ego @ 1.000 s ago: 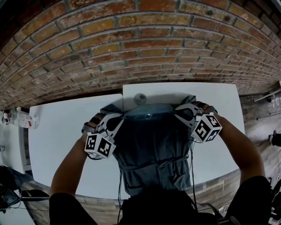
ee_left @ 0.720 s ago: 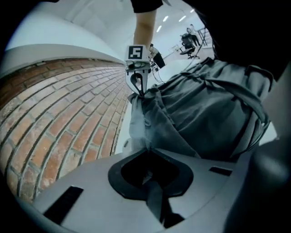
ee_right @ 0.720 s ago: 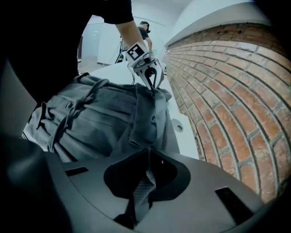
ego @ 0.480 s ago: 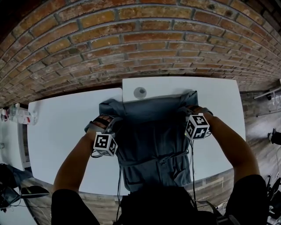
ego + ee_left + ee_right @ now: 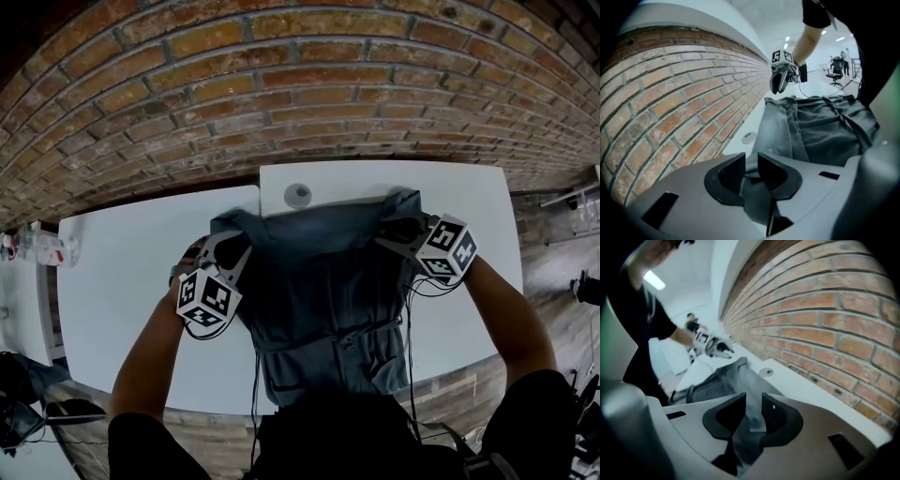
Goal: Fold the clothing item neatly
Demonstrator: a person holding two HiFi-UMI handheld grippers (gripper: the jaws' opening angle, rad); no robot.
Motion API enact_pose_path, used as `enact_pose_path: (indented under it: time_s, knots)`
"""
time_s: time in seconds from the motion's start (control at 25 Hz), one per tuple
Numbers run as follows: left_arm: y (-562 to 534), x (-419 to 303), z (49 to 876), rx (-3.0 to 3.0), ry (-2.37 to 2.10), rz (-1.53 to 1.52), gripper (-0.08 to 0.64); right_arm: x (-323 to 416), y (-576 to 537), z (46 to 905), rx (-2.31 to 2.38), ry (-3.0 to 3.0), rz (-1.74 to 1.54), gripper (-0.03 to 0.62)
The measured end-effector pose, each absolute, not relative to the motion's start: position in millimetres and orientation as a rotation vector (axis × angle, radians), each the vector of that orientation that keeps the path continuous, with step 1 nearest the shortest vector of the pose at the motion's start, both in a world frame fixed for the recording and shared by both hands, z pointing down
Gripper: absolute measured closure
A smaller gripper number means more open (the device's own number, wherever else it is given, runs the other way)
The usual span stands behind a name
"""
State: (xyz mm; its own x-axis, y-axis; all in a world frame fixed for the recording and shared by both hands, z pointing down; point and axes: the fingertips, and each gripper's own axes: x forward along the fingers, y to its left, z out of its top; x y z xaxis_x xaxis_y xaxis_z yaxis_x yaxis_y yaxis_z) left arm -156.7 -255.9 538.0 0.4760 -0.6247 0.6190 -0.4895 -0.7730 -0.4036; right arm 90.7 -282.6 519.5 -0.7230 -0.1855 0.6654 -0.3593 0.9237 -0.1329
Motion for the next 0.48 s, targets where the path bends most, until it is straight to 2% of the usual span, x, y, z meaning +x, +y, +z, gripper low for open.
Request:
enact_pose_path:
  time_s: [0.04, 0.12, 0.32, 0.48]
  knots:
    - [-262, -148, 535, -2.554, 0.979, -1.161, 0.5, 94, -301, 514, 0.505, -2.409, 0.401, 0.491]
    - [-273, -130, 538, -2.541, 0.953, -1.178, 0.5, 105, -330, 523, 0.671, -2.346, 0.424, 0.561]
    - [-292, -128, 585, -2.458, 0.941, -1.385, 0.5, 137, -339, 596, 0.656, -2.018, 0.224, 0.561]
    - [-296, -157, 611, -2.424, 1.029, -1.512, 0.5, 139, -339, 606, 0.709, -2.015, 0.283, 0.561]
